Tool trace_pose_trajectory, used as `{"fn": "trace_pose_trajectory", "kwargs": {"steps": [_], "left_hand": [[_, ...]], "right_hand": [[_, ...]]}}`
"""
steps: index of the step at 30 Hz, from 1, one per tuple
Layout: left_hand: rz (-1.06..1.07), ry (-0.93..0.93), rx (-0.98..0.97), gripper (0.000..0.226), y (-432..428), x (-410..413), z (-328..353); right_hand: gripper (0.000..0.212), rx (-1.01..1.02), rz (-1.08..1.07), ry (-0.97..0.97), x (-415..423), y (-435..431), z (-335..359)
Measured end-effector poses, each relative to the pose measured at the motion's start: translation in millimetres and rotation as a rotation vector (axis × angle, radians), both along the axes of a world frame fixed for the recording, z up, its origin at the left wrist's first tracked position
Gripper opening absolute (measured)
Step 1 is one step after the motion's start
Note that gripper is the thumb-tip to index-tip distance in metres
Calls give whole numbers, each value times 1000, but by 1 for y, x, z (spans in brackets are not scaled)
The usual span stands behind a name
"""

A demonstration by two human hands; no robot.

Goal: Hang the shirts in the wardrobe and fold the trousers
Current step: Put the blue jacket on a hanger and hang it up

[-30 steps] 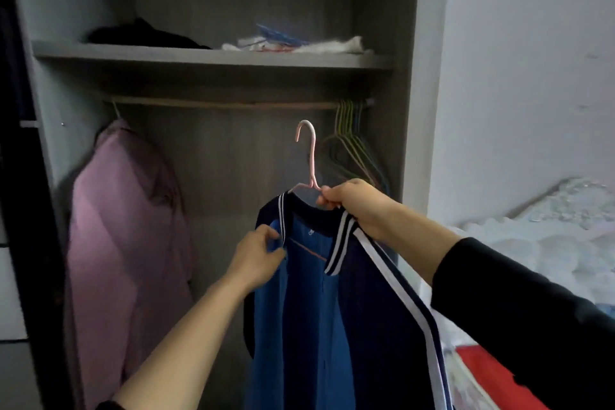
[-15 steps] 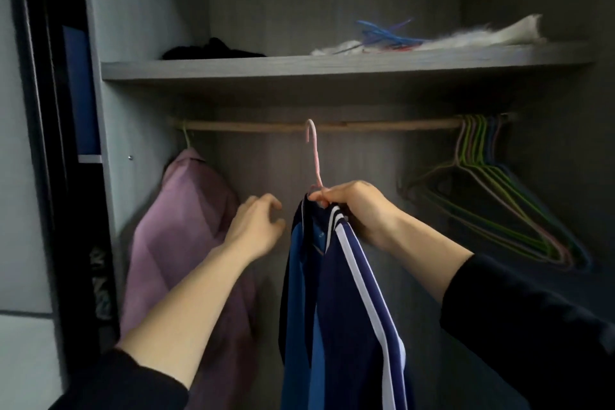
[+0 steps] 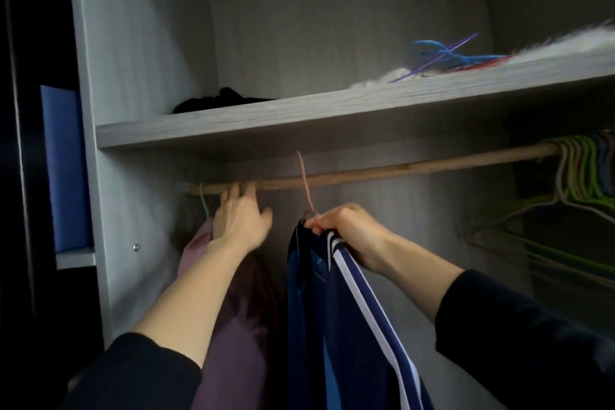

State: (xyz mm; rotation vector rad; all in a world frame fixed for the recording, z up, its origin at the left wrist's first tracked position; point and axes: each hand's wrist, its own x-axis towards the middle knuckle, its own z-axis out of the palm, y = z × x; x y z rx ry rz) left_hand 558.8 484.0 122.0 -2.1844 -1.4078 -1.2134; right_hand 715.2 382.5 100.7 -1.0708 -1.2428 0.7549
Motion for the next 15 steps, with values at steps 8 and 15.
{"fn": "trace_pose_trajectory", "kwargs": {"steps": [8,15], "left_hand": [[59,67,36,65,50,-26,3],[68,59,71,64,54,-34,4]], "right_hand": [[22,-21,90,-1,-40,78,-12],[23,-84,76,-9,-61,112,-28]]}}
